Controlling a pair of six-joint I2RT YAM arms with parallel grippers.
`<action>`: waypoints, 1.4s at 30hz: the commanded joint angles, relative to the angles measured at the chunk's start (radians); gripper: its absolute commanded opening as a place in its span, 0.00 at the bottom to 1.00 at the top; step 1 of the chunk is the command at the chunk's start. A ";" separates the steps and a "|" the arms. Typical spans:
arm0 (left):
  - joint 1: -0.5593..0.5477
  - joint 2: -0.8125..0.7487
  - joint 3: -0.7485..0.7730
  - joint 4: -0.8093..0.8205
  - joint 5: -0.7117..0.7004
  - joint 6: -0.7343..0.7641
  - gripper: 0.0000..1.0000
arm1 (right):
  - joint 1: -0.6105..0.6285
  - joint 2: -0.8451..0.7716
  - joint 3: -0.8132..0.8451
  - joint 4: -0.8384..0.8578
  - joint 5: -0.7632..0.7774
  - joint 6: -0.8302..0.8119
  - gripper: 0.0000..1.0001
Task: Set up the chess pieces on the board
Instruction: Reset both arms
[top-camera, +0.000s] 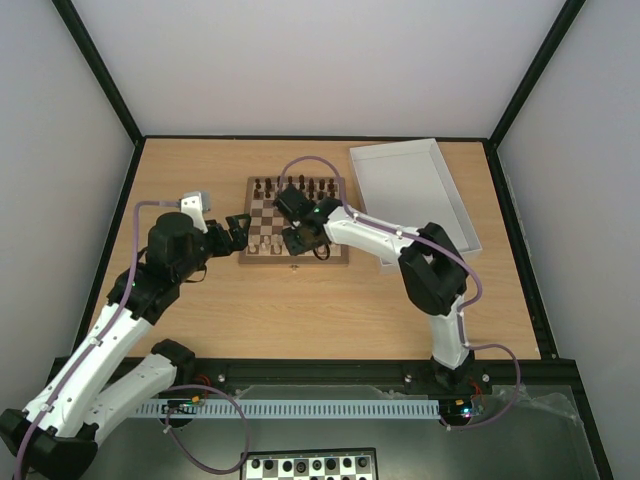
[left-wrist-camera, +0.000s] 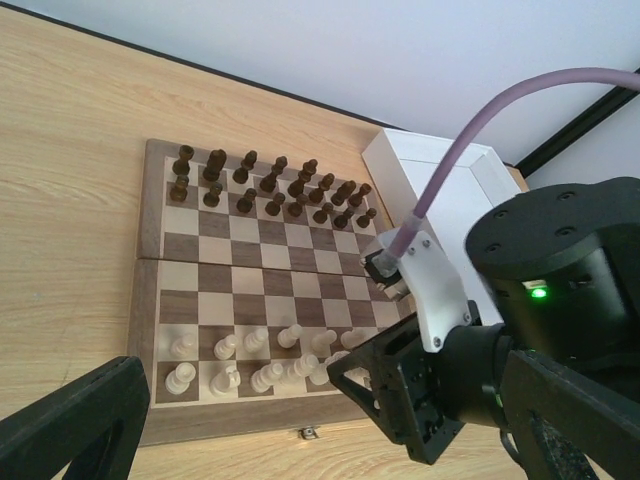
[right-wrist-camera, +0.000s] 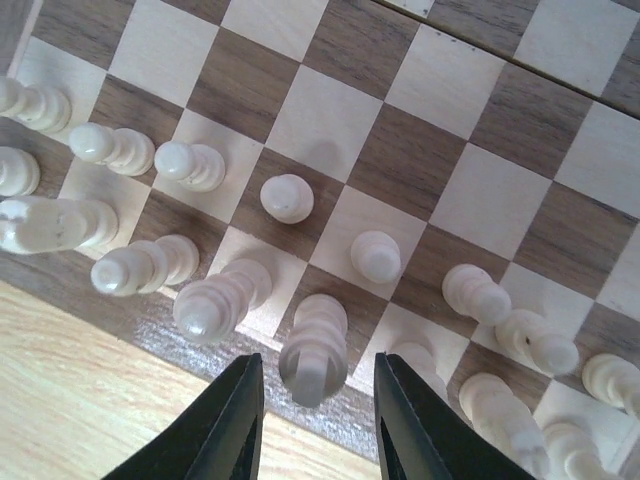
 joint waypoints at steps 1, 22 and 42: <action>-0.004 0.004 0.002 0.016 0.010 -0.010 0.99 | -0.006 -0.098 -0.033 -0.033 -0.022 0.009 0.32; -0.016 0.072 0.010 0.071 -0.018 -0.003 1.00 | -0.147 -0.536 -0.331 0.001 0.096 0.030 0.92; -0.019 0.133 -0.004 0.124 -0.017 0.014 0.99 | -0.215 -0.547 -0.431 0.059 0.036 0.033 0.93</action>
